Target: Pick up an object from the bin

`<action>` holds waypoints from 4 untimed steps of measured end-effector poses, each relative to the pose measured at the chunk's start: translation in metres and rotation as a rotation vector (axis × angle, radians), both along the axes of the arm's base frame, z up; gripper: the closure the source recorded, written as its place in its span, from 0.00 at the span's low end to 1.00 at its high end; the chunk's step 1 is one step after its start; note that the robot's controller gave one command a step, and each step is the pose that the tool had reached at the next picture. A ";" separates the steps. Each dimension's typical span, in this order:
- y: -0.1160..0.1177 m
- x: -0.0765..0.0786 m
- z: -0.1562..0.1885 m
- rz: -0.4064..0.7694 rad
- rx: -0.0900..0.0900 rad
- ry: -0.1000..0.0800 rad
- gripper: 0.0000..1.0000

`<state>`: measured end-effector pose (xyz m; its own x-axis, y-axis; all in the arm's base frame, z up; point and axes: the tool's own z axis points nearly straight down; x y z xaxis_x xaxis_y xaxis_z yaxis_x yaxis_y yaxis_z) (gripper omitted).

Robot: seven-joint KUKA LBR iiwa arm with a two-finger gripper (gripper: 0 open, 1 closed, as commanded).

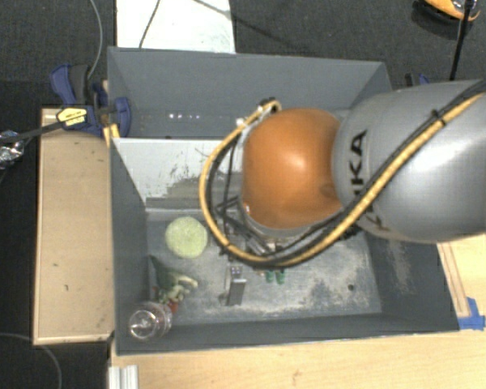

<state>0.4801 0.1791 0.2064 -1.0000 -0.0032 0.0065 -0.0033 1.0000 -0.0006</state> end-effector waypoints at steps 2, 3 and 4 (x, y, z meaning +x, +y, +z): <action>0.005 0.018 -0.037 0.026 0.004 -0.015 0.00; 0.013 0.033 -0.055 0.036 -0.003 0.007 0.00; 0.024 0.047 -0.033 0.052 0.005 -0.019 0.00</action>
Offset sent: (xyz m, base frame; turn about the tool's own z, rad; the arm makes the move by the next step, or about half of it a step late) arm 0.0407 0.0159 -0.1249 -0.0812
